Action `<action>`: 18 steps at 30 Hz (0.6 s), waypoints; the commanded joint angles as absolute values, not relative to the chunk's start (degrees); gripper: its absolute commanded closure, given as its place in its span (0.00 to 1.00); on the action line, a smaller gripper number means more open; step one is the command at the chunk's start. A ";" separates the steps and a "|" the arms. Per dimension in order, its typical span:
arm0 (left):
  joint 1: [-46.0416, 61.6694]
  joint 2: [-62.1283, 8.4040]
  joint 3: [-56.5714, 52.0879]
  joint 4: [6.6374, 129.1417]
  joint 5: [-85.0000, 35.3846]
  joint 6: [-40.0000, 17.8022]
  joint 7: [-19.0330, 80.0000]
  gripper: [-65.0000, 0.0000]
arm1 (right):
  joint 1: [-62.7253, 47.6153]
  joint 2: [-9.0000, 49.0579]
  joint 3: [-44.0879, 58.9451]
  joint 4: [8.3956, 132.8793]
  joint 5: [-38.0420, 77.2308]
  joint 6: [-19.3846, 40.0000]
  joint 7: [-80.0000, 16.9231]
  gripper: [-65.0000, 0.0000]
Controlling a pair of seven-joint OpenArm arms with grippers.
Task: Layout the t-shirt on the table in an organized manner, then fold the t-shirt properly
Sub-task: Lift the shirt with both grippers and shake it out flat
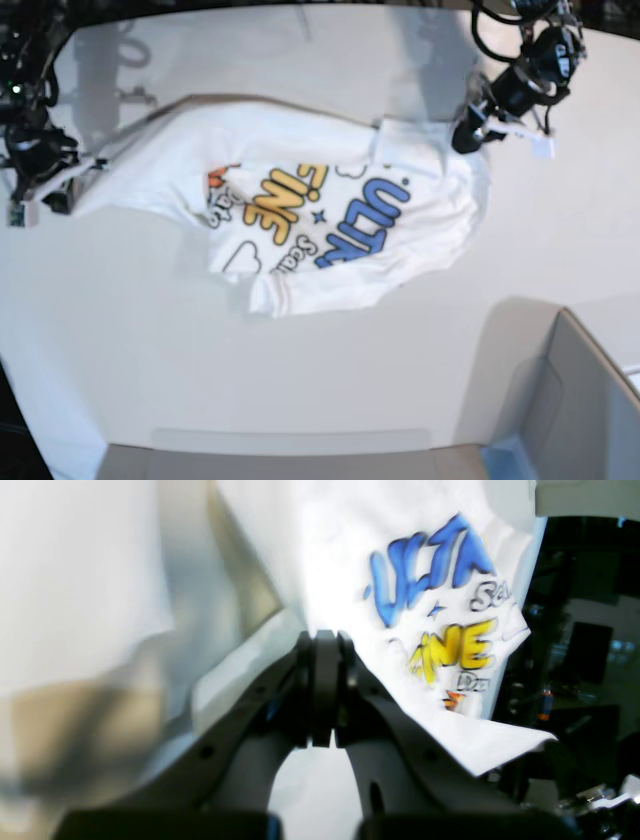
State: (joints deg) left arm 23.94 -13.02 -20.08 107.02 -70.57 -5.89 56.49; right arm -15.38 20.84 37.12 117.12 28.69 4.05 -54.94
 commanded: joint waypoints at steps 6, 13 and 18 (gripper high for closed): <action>16.75 -13.58 -23.43 116.53 -72.22 -6.99 55.25 1.00 | -5.49 25.54 41.71 118.29 39.43 3.91 -51.91 1.00; 15.52 -13.49 -23.43 116.26 -72.13 -7.08 55.25 1.00 | -1.45 26.95 41.45 118.11 40.13 4.00 -51.91 1.00; 15.25 -12.79 -23.34 116.26 -72.13 -7.08 55.16 1.00 | -1.36 26.77 40.40 117.76 37.41 3.91 -52.18 1.00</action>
